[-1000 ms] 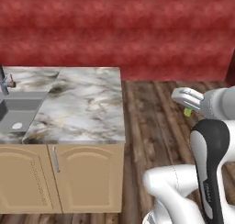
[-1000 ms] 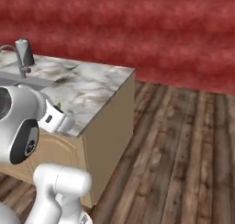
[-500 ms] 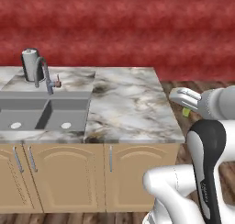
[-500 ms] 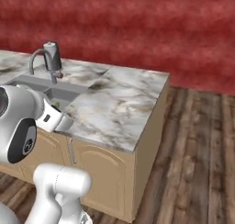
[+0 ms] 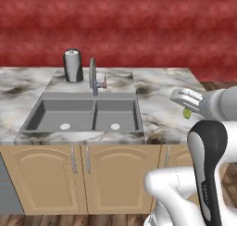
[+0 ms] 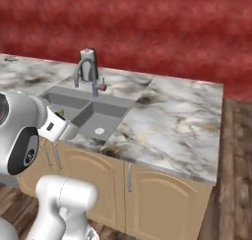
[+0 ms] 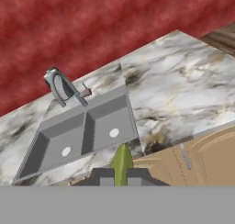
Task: Take the lemon wedge from the fridge and place it on the plate with fish on the dining counter.
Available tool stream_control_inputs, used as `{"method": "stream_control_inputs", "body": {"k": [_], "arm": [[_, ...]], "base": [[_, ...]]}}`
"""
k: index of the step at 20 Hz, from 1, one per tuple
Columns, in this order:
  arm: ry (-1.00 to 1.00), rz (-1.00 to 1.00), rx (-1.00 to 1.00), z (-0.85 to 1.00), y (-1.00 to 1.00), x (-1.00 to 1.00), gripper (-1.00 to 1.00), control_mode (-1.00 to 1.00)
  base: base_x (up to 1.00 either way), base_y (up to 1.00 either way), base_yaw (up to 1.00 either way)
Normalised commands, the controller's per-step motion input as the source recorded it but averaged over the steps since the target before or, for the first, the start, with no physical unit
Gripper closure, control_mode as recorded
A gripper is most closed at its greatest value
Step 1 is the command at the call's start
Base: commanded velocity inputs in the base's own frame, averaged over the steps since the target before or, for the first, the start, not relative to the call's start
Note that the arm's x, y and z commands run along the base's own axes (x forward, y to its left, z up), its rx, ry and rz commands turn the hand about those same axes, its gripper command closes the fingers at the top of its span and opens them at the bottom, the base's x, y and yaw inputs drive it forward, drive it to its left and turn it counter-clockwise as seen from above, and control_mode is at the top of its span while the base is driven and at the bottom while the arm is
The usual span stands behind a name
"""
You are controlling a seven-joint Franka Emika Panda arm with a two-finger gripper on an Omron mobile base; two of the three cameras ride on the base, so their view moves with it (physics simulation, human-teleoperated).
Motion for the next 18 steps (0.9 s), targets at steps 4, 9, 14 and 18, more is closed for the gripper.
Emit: {"method": "stream_control_inputs", "body": {"k": [4, 9, 14, 18], "arm": [[0.00, 0.00, 0.00, 0.00, 0.00, 0.00, 1.00, 1.00], [0.00, 0.00, 0.00, 0.00, 0.00, 0.00, 1.00, 1.00], [0.00, 0.00, 0.00, 0.00, 0.00, 0.00, 1.00, 1.00], [0.00, 0.00, 0.00, 0.00, 0.00, 0.00, 1.00, 1.00]], "base": [[0.00, 1.00, 0.00], [0.00, 1.00, 0.00], [0.00, 1.00, 0.00], [0.00, 1.00, 0.00]]}}
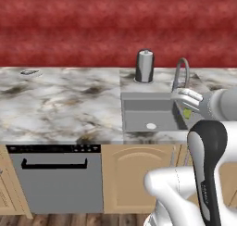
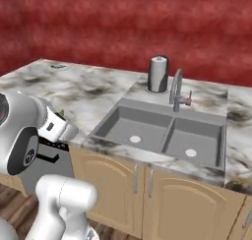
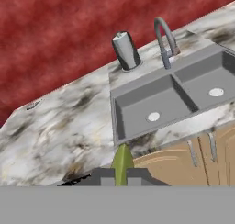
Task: Take the lemon wedge from the fridge and place it on the plate with fish on the dining counter.
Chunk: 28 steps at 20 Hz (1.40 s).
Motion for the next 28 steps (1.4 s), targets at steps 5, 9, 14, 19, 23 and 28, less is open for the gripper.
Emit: {"method": "stream_control_inputs", "body": {"k": [5, 9, 14, 19, 23, 28], "arm": [[0.00, 0.00, 0.00, 0.00, 0.00, 0.00, 1.00, 1.00], [0.00, 0.00, 0.00, 0.00, 0.00, 0.00, 1.00, 1.00], [0.00, 0.00, 0.00, 0.00, 0.00, 0.00, 1.00, 1.00], [0.00, 0.00, 0.00, 0.00, 0.00, 0.00, 1.00, 1.00], [0.00, 0.00, 0.00, 0.00, 0.00, 0.00, 1.00, 1.00], [0.00, 0.00, 0.00, 0.00, 0.00, 0.00, 1.00, 1.00]], "base": [[0.00, 1.00, 0.00], [0.00, 1.00, 0.00], [0.00, 1.00, 0.00], [0.02, 1.00, 0.00], [0.03, 1.00, 0.00], [0.05, 1.00, 0.00]]}}
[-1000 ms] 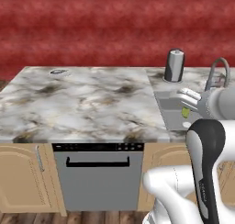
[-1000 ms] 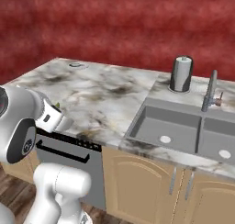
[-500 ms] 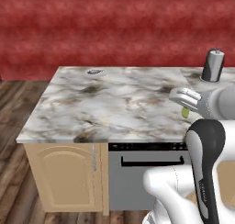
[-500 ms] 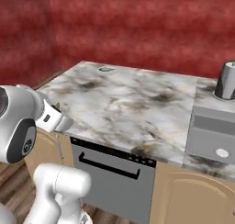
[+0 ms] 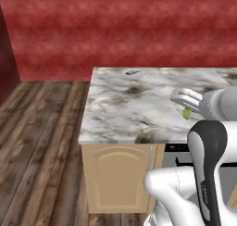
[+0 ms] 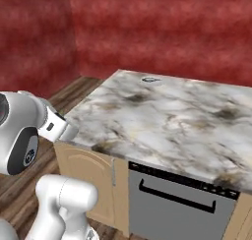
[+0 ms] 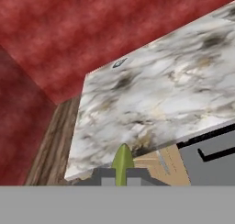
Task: Take the lemon wedge from the fridge and place it on the plate with fish on the dining counter.
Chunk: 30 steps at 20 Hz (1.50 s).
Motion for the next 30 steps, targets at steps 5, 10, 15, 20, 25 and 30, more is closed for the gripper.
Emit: {"method": "stream_control_inputs", "body": {"k": [5, 10, 15, 20, 25, 30], "arm": [[0.00, 0.00, 0.00, 0.00, 0.00, 0.00, 1.00, 1.00], [0.00, 0.00, 0.00, 0.00, 0.00, 0.00, 1.00, 1.00], [0.00, 0.00, 0.00, 0.00, 0.00, 0.00, 1.00, 1.00], [0.00, 0.00, 0.00, 0.00, 0.00, 0.00, 1.00, 1.00], [0.00, 0.00, 0.00, 0.00, 0.00, 0.00, 1.00, 1.00], [0.00, 0.00, 0.00, 0.00, 0.00, 0.00, 1.00, 1.00]], "base": [[0.08, 1.00, 0.00], [0.23, 1.00, -0.01], [0.48, 1.00, -0.01], [0.96, 1.00, -0.18], [1.00, 0.98, -0.33], [1.00, 0.95, -0.32]]}}
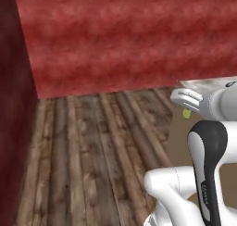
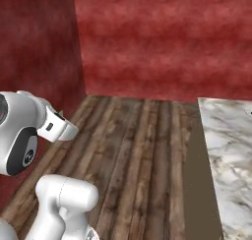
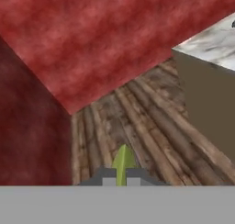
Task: Take the lemon wedge from the fridge and place it on the plate with fish on the dining counter.
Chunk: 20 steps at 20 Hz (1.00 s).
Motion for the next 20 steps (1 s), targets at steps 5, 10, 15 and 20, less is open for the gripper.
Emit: {"method": "stream_control_inputs", "body": {"k": [5, 10, 15, 20], "arm": [[0.00, 0.00, 0.00, 0.00, 0.00, 0.00, 1.00, 1.00], [0.00, 0.00, 0.00, 0.00, 0.00, 0.00, 1.00, 1.00], [0.00, 0.00, 0.00, 0.00, 0.00, 0.00, 1.00, 1.00], [0.00, 0.00, 0.00, 0.00, 0.00, 0.00, 1.00, 1.00]], "base": [[1.00, 0.92, -0.33], [1.00, 0.53, -0.43], [1.00, 0.21, -0.48], [1.00, 0.18, -0.51]]}}
